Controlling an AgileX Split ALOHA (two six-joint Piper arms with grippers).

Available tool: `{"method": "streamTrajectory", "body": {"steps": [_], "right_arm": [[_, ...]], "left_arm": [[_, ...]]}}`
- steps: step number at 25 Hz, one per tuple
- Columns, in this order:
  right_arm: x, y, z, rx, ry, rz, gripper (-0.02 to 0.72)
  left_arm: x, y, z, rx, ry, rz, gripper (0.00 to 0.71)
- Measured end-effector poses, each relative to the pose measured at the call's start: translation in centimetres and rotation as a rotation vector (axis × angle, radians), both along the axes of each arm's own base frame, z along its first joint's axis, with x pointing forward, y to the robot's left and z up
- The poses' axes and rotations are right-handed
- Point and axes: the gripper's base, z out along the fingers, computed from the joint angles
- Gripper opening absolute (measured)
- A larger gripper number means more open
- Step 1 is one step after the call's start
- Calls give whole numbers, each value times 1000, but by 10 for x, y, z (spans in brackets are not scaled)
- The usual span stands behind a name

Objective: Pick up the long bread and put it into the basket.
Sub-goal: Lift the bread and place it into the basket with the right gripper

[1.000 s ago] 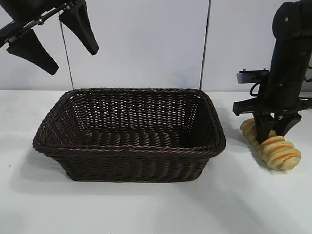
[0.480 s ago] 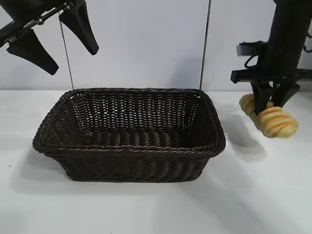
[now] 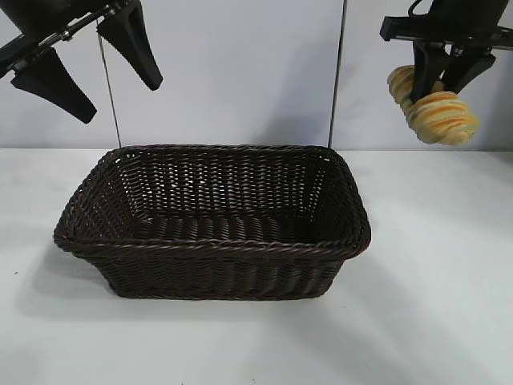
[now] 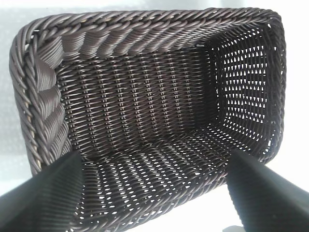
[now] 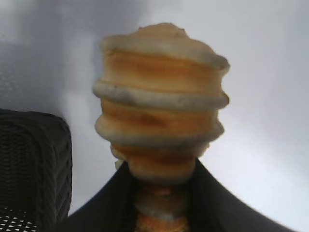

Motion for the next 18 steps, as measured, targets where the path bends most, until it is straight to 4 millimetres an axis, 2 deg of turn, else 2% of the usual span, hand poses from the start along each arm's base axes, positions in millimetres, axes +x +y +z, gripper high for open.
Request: {"method": "streamTrajectory", "body": {"steps": [5, 12, 18], "right_arm": [[-4, 26, 0, 22, 2, 61, 219], [-24, 97, 0, 15, 1, 253, 219], [-44, 143, -1, -6, -3, 374, 219]], "left_arm": [[0, 0, 0, 0, 0, 0, 595], [0, 0, 0, 0, 0, 0, 595], [0, 0, 0, 0, 0, 0, 595]]}}
